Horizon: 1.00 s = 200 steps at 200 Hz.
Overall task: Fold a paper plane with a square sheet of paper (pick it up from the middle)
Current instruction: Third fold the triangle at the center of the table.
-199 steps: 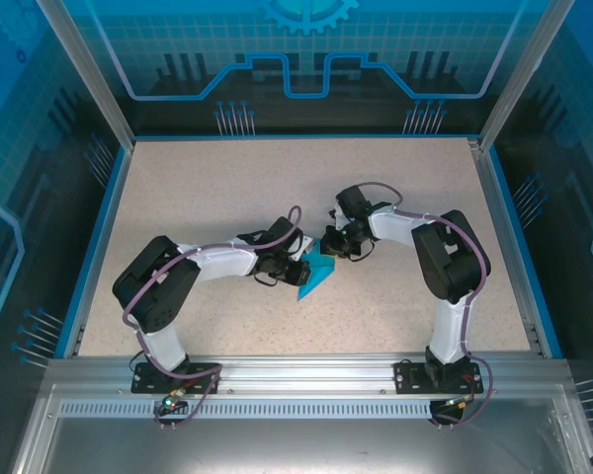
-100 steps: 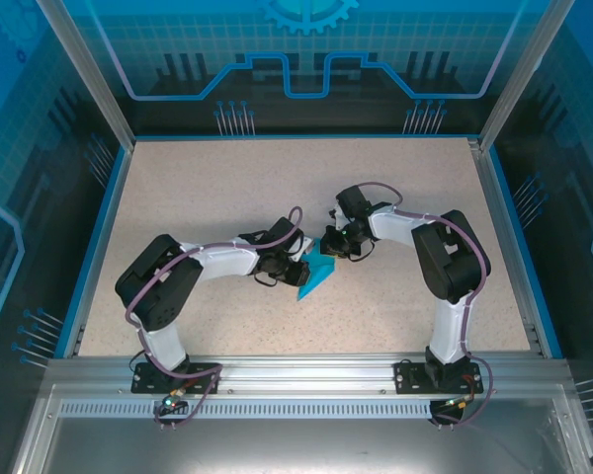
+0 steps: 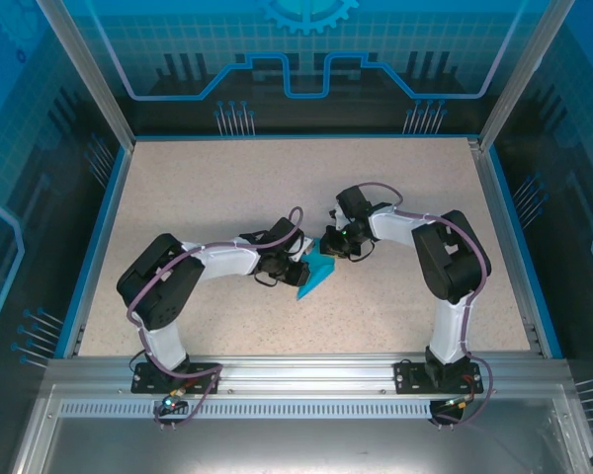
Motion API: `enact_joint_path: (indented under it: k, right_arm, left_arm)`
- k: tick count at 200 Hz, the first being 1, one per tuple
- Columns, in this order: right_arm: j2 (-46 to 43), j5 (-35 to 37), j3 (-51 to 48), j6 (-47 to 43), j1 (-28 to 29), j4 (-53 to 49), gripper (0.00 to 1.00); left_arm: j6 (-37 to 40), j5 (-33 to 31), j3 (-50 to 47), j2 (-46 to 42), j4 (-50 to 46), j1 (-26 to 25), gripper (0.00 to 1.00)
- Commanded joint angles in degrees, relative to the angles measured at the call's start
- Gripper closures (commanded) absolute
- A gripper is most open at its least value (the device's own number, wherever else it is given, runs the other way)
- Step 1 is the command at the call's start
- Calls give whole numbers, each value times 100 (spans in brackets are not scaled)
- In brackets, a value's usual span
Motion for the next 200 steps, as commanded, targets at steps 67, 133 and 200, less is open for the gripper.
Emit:
enact_joint_path:
  k: [67,133,200]
  right_arm:
    - [-1857,-269,-1320,736,-175,847,87]
    - [-2219,-564,-2940,2020,489,2811,96]
    - [-2027,-452,-3088,2317,819,3343,96]
  left_arm:
    - [146,55,-90,159,-24,44,87]
    - [118,62,-110,185,28,42,87]
    - [122,42,-144,170,19,45,87]
